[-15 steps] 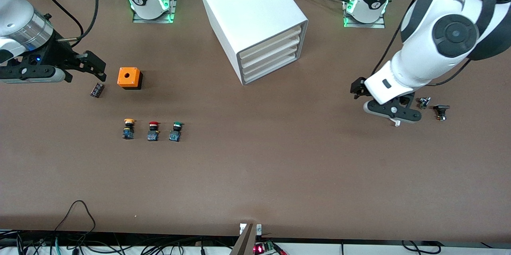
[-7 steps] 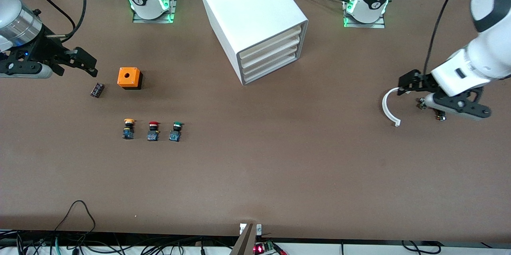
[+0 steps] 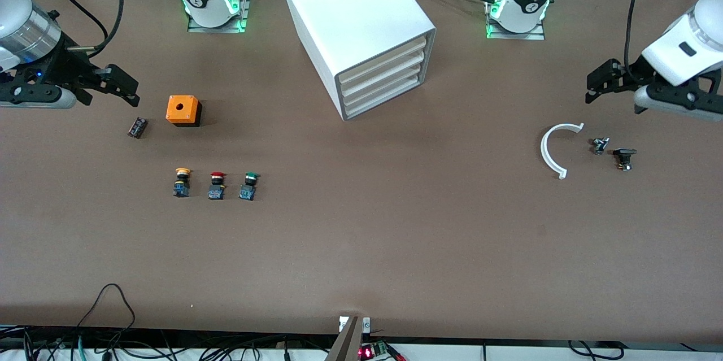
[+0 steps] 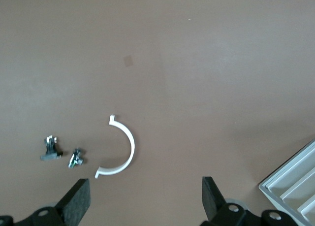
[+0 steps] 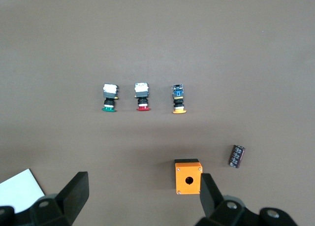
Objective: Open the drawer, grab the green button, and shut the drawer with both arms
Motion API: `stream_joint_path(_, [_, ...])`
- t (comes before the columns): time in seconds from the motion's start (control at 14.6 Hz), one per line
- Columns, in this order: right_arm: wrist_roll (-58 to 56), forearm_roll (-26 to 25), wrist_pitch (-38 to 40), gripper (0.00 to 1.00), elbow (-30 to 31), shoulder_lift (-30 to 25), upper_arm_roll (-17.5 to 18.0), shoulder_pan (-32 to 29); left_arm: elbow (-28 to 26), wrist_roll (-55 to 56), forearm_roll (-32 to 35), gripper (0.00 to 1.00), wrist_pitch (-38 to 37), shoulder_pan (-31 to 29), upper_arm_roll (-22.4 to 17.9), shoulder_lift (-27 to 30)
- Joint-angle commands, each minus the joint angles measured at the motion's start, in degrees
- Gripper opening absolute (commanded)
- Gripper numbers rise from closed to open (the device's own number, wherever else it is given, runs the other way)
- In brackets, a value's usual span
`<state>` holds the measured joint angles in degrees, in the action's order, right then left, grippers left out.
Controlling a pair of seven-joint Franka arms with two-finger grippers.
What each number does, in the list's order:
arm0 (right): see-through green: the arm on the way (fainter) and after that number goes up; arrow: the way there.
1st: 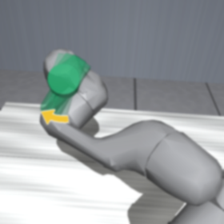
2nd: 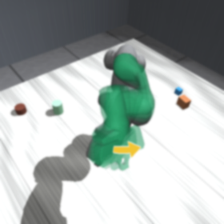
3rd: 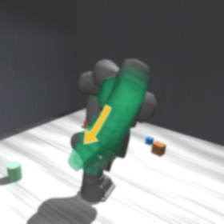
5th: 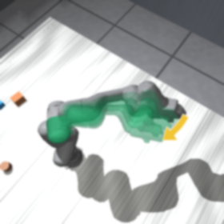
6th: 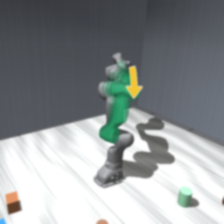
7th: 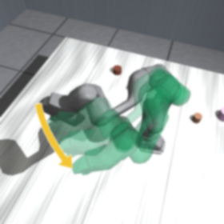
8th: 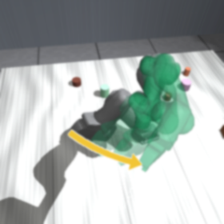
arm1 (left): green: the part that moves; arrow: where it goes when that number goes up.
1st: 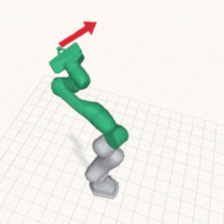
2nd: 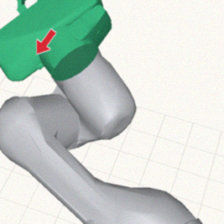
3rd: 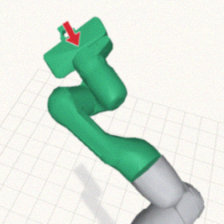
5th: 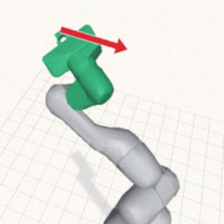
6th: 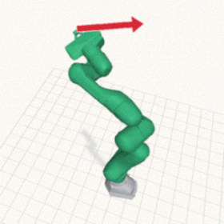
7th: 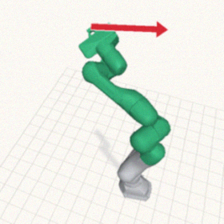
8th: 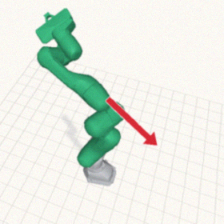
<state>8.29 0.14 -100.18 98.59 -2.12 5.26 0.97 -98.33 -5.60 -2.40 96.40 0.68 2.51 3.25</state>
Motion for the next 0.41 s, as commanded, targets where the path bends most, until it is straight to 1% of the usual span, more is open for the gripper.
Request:
stream_joint_path(0.0, [-0.2,-0.14,0.51,1.0,-0.33,0.01,1.07,-1.15,-0.47,0.86,1.26,1.0,-1.99,0.38,-0.75,0.18])
stream_joint_path(0.34, [-0.21,-0.22,1.13,1.0,-0.24,0.01,1.07,-1.15,0.16,-0.99,1.26,1.0,-3.15,0.38,-0.75,-0.18])
